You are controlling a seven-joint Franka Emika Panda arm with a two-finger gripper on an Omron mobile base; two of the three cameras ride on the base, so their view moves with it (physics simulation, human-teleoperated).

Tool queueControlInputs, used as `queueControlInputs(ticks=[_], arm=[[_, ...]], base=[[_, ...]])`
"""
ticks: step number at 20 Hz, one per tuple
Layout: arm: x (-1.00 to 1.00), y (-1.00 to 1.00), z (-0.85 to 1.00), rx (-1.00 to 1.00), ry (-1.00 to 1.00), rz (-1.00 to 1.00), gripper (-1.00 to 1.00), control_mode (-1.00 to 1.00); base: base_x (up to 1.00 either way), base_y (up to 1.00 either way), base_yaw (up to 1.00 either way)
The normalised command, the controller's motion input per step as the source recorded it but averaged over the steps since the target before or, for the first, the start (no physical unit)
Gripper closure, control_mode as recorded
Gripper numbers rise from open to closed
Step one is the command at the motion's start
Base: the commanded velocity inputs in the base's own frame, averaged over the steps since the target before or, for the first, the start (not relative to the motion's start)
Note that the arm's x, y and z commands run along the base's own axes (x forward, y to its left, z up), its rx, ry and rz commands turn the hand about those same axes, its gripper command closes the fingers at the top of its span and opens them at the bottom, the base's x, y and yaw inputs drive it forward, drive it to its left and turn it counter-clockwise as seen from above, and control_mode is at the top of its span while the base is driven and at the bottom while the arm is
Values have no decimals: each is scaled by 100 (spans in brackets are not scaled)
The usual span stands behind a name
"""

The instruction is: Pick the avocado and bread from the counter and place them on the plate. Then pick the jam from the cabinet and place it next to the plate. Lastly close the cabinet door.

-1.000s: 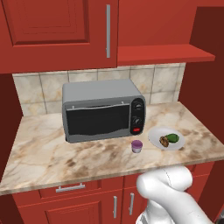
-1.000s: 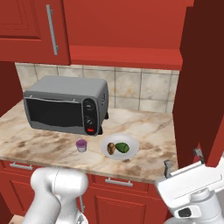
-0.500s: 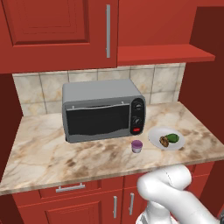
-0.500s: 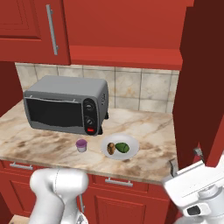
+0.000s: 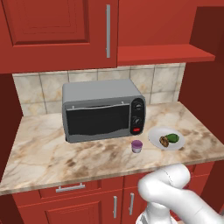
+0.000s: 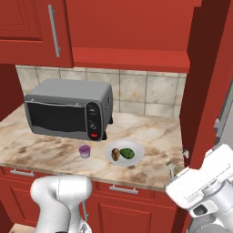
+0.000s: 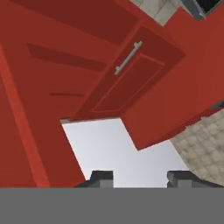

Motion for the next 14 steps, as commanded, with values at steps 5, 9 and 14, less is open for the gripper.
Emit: queueControlInputs(ticks=[5, 9, 14], arm=[[0, 100, 96, -43, 0, 0, -100, -100], [0, 100, 100, -46, 0, 0, -100, -100], [0, 100, 100, -48, 2, 0, -100, -100]], base=[[0, 0, 0], [0, 0, 0], [0, 0, 0]])
